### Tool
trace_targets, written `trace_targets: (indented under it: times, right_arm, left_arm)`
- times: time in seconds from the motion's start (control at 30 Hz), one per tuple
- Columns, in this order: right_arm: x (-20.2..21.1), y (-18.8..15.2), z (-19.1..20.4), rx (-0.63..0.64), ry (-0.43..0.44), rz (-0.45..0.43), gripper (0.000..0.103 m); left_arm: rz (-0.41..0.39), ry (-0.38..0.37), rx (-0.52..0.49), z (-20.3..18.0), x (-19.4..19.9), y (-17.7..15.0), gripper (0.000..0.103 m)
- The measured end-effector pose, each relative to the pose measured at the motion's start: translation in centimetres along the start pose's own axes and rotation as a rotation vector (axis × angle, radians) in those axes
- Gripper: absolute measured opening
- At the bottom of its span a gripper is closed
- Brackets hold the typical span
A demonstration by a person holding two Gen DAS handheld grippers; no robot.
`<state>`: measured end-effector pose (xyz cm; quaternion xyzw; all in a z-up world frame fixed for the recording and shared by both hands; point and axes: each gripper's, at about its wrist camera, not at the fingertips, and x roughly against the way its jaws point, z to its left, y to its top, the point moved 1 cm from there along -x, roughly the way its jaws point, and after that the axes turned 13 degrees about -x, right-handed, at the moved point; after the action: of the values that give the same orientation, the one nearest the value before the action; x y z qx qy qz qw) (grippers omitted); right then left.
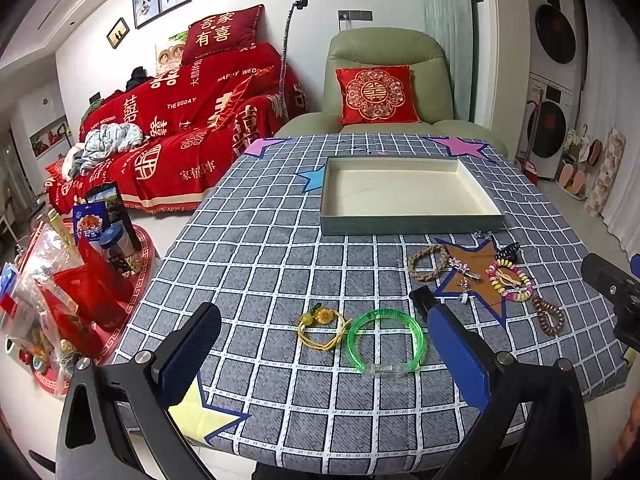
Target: Organize jewelry
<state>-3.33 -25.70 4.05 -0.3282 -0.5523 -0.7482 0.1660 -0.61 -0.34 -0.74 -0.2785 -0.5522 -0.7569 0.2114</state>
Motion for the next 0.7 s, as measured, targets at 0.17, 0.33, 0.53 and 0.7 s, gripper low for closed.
trace_targets:
  times: [0.17,0.33,0.53,0.7]
  right_arm:
    - [0.05,-0.02,0.03,0.001,0.001,0.001,0.103]
    - [0.13,-0.01,0.15,0.002,0.002,0.000,0.103]
    - [0.08,-0.07,0.24,0.001,0.002,-0.001,0.103]
    - [0.11,-0.05,0.23,0.002,0.001,-0.001,0.103]
  left_arm:
    - [0.002,-0.004,0.000,0.05,0.00,-0.04,0.103]
    - [0.003,-0.005,-0.002,-0.08,-0.03,-0.03,0.103]
    - [0.003,-0.005,-0.001,-0.06,-0.05,-0.07,0.103]
    - [0.004,-0.004,-0.001,-0.05,-0.07,-0.11,0.103]
